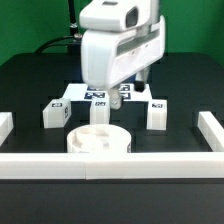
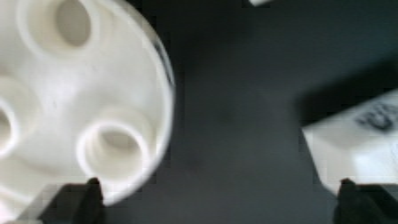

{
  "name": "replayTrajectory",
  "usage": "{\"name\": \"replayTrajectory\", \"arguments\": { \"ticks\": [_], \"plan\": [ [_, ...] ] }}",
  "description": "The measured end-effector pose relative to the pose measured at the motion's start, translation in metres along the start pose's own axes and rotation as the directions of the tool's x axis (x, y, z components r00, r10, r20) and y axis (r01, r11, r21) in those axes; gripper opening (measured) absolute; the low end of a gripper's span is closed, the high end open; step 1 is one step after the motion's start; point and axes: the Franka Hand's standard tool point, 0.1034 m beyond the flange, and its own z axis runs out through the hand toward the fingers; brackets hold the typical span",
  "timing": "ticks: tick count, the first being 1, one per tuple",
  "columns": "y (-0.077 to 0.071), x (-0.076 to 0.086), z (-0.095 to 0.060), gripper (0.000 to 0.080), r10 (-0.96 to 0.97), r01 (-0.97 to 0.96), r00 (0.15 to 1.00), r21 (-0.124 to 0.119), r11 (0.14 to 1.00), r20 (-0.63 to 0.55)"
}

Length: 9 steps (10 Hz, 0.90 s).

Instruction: Assemble stool

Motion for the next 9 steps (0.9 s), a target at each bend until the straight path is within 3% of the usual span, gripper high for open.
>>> {"name": "replayTrajectory", "arguments": {
  "ticks": [2,5,7,9],
  "plan": [
    [0.013,-0.006,0.006,0.065,-0.014,0.014,1.0,-0.002,1.0,-0.004],
    [0.01,-0.005,0.009,0.065,-0.016,0.016,1.0,0.003,1.0,-0.002],
    [0.013,-0.008,0.023,0.065,-0.04,0.04,0.999,-0.009,0.999,-0.012],
    [0.01,-0.011,0.032,0.065,-0.038,0.038,0.999,0.003,0.999,-0.008]
  ]
}}
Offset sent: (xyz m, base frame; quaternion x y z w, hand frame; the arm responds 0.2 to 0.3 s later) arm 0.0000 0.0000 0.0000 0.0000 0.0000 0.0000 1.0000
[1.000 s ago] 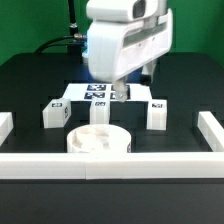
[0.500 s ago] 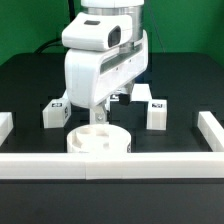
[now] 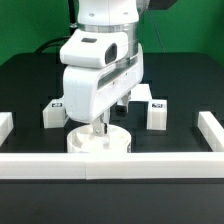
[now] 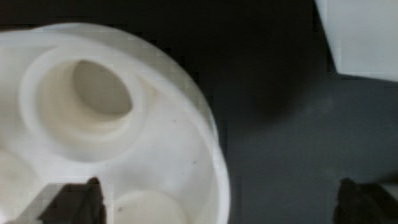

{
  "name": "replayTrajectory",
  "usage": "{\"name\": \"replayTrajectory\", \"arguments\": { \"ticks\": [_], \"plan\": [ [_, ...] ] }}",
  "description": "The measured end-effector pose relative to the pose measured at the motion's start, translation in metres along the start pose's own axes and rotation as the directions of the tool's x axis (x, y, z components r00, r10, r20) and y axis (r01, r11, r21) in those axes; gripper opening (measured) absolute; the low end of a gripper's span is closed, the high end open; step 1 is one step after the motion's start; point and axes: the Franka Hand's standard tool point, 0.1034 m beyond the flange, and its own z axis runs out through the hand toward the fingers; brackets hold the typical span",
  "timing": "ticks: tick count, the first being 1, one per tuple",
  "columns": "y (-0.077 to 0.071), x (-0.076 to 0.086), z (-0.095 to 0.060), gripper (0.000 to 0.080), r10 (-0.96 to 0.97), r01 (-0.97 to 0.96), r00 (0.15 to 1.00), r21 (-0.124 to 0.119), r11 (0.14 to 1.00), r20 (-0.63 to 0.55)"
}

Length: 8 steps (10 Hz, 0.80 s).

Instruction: Assemble stool

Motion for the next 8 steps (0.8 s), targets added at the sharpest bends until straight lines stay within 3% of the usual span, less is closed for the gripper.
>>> {"name": "replayTrajectory", "arguments": {
  "ticks": [6,8],
  "plan": [
    [0.001,0.001,0.014,0.065,0.0,0.0,1.0,0.008,1.0,0.0],
    [0.001,0.001,0.014,0.042,0.0,0.0,1.0,0.008,1.0,0.0]
  ]
}}
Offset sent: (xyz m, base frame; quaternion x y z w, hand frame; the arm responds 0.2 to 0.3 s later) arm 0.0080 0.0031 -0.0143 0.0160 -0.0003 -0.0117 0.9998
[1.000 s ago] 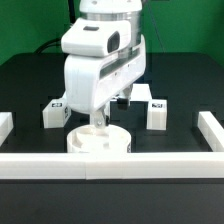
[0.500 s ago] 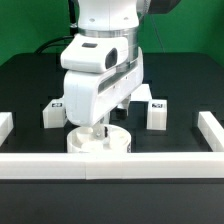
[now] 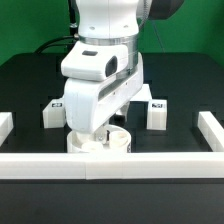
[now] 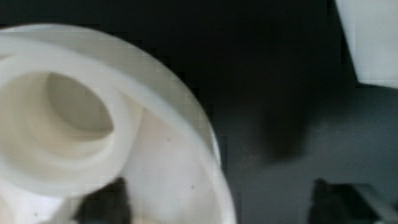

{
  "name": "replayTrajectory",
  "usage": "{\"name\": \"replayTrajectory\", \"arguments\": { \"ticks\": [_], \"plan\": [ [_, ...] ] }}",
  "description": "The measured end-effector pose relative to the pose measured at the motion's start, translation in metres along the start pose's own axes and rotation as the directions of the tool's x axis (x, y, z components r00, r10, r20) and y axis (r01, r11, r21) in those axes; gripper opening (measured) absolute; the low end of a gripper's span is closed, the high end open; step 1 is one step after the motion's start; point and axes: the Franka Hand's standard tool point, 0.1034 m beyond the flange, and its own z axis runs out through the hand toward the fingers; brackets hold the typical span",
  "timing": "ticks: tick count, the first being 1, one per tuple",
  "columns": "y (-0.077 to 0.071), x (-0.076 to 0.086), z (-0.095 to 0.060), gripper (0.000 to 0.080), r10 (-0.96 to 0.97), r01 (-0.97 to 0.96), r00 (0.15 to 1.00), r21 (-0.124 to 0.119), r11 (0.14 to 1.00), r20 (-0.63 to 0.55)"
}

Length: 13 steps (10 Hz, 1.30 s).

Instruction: Assemble stool

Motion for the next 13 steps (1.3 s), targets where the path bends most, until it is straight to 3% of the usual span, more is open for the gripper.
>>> {"name": "replayTrajectory", "arguments": {
  "ticks": [1,2,3,4,10,13],
  "plan": [
    [0.0,0.0,0.0,0.042,0.0,0.0,1.0,0.0,1.0,0.0],
    [0.0,0.0,0.0,0.0224,0.0,0.0,1.0,0.0,1.0,0.0],
    [0.0,0.0,0.0,0.0091,0.0,0.0,1.0,0.0,1.0,0.0],
    [0.0,0.0,0.0,0.003,0.0,0.0,1.0,0.0,1.0,0.0],
    [-0.001,0.002,0.0,0.0028,0.0,0.0,1.0,0.0,1.0,0.0],
    [-0.02,0.039,-0.001,0.0028,-0.037,0.037,0.999,0.016,0.999,0.003]
  ]
}}
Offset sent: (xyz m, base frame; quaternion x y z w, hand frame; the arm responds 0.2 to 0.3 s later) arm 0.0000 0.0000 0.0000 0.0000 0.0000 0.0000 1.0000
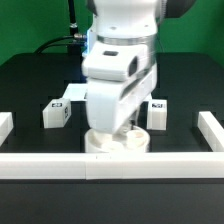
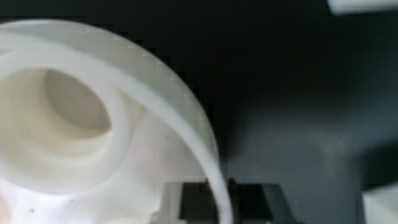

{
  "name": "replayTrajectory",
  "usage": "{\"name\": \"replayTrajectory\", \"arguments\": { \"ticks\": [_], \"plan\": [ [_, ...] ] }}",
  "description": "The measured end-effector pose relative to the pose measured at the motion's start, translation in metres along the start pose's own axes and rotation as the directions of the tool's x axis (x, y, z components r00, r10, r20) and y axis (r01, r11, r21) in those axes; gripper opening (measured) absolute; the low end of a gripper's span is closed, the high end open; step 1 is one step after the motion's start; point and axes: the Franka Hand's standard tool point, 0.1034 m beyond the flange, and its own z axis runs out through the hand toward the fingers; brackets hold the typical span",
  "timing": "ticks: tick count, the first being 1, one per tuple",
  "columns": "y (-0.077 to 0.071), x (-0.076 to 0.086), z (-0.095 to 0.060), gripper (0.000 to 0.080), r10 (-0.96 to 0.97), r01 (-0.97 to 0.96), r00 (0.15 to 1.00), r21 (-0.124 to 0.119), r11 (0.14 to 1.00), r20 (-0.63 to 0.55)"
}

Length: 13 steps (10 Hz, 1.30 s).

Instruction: Assemble stool

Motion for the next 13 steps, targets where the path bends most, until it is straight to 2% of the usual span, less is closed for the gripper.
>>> {"name": "replayTrajectory", "arguments": {
  "ticks": [3,9,11,13],
  "plan": [
    [-0.012,0.028,0.002,0.0029,0.04,-0.04,0.999,0.011,0.999,0.006],
    [-0.033,0.081,0.002,0.0029,0.141,-0.141,0.99,0.001,0.99,0.0],
    [-0.036,0.09,0.002,0.0029,0.153,-0.153,0.988,0.0,0.988,0.003],
    [-0.036,0.089,0.002,0.0029,0.157,-0.157,0.988,0.0,0.988,0.003]
  ]
}}
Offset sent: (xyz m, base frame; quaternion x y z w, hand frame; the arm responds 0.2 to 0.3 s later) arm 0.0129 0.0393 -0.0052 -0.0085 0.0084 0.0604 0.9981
